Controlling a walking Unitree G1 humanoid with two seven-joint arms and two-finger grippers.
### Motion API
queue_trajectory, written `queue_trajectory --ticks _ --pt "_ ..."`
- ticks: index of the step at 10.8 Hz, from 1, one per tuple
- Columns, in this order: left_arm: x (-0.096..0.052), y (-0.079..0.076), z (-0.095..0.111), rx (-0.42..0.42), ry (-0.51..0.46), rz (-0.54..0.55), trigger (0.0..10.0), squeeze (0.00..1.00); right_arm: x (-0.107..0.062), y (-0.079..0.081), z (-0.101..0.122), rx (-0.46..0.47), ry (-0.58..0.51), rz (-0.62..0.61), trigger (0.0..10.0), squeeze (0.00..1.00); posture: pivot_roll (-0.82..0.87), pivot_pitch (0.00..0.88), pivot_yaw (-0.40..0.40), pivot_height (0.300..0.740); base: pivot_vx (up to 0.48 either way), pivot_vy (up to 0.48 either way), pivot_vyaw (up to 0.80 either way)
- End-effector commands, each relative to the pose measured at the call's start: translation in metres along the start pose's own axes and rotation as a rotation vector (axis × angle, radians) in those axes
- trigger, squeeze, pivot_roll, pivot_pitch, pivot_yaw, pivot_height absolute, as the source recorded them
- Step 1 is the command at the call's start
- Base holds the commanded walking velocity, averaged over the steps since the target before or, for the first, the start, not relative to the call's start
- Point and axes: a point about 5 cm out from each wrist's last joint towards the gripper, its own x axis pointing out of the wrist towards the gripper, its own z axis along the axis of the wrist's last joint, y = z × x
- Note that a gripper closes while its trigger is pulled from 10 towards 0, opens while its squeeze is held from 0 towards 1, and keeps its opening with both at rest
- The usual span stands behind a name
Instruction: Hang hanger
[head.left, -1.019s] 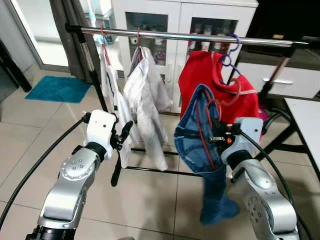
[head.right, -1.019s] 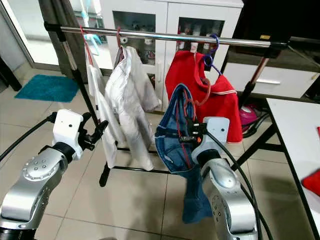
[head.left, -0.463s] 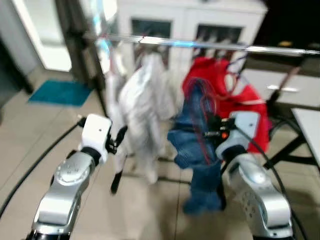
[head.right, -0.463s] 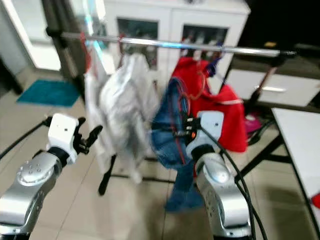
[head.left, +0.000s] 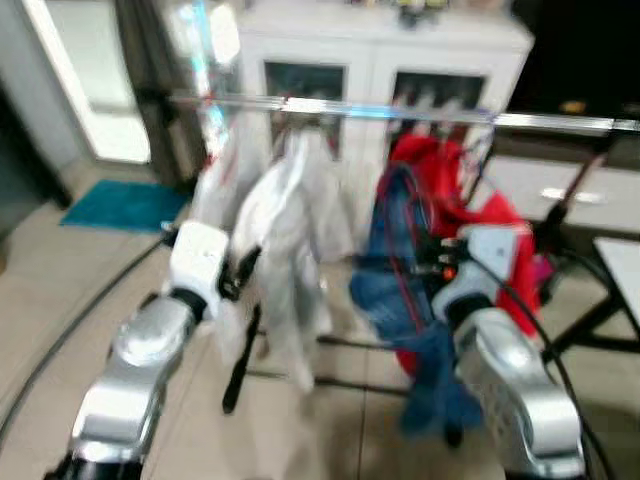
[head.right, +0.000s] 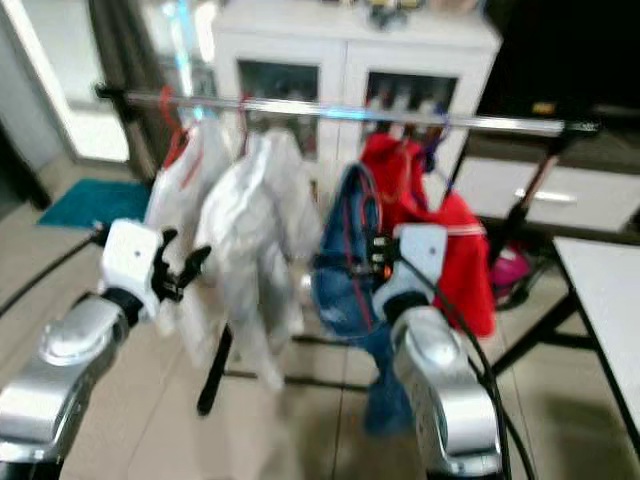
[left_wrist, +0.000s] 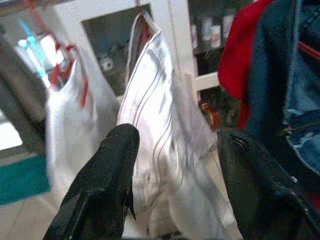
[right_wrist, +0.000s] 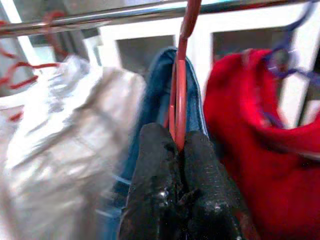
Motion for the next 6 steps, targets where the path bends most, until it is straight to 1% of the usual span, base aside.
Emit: queue_trajectory --ticks 1,2,5,6 --pt "0.002 -0.006 0.003 0.004 -0.009 -0.027 10.0 0.0 0.002 -0.006 0.011 -0.037 -0.038 -0.019 10.0 0.0 0.05 0.0 0.028 0.74 0.382 0.0 0.0" --pt "0.001 -0.007 0.003 0.005 -0.005 -0.03 10.0 0.0 0.007 0.002 0.017 -0.044 -0.046 0.027 10.0 0.0 0.05 0.0 0.024 0.74 0.382 0.0 0.0" --pt "0.001 -0.008 0.002 0.009 -0.005 -0.038 10.0 0.0 0.018 0.01 0.026 -0.049 -0.033 0.055 10.0 0.0 0.05 0.0 0.018 0.74 0.373 0.0 0.0" --pt "0.0 -0.01 0.002 0.003 -0.005 -0.052 10.0 0.0 0.02 0.012 0.029 -0.058 -0.03 0.061 10.0 0.0 0.05 0.0 0.017 0.74 0.0 0.0 0.0"
